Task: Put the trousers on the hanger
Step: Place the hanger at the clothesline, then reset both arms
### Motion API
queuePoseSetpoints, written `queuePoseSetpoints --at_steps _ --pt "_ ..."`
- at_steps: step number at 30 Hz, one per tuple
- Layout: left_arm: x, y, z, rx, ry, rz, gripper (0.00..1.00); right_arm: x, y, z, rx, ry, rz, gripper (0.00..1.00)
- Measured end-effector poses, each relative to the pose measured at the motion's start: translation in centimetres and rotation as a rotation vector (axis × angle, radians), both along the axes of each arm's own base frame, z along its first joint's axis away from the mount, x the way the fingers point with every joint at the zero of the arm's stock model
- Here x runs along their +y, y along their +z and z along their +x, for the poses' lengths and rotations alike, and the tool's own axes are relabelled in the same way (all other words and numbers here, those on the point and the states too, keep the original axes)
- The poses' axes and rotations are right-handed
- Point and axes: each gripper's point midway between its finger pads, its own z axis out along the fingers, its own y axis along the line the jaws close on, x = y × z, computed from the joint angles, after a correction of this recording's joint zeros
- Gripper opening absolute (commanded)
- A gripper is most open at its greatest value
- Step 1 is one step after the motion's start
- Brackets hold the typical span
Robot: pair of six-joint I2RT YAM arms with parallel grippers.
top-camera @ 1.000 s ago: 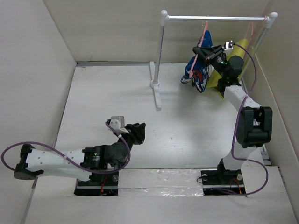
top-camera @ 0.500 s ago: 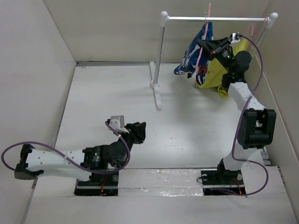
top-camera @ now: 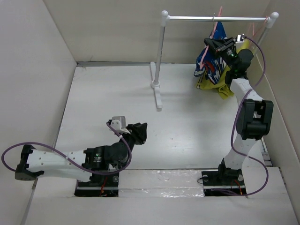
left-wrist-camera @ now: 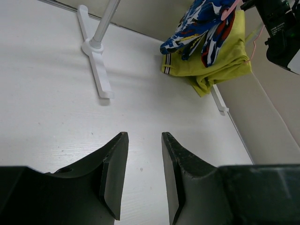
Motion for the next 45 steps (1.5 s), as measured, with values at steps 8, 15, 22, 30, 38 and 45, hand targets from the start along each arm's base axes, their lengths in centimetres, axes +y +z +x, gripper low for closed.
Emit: queuePoseSetpoints --at_steps 8,15,22,30,38,45 --pt "-0.8 -0.7 0.2 0.002 -0.013 0.036 0.36 0.0 -1.1 0.4 0.005 0.007 0.004 0.05" --pt "-2.1 -0.6 2.3 0.006 -0.073 0.020 0.44 0.1 -1.3 -0.4 -0.040 0.007 -0.006 0.35" --pt "-2.9 -1.4 4.7 0.035 -0.141 0.022 0.46 -0.5 -0.3 -2.1 -0.123 -0.015 -0.053 0.89" --pt "-2.2 -1.2 5.9 0.040 -0.139 0.011 0.47 -1.7 0.9 -3.6 -0.184 -0.071 -0.182 1.00" --pt "-1.5 -0.1 6.8 0.036 -0.108 0.004 0.51 -3.8 -0.3 -7.5 -0.169 -0.252 -0.378 1.00" --pt "-1.0 -0.1 7.5 0.042 -0.072 0.019 0.54 -5.5 -2.1 -14.3 -0.175 -0.422 -0.554 1.00"
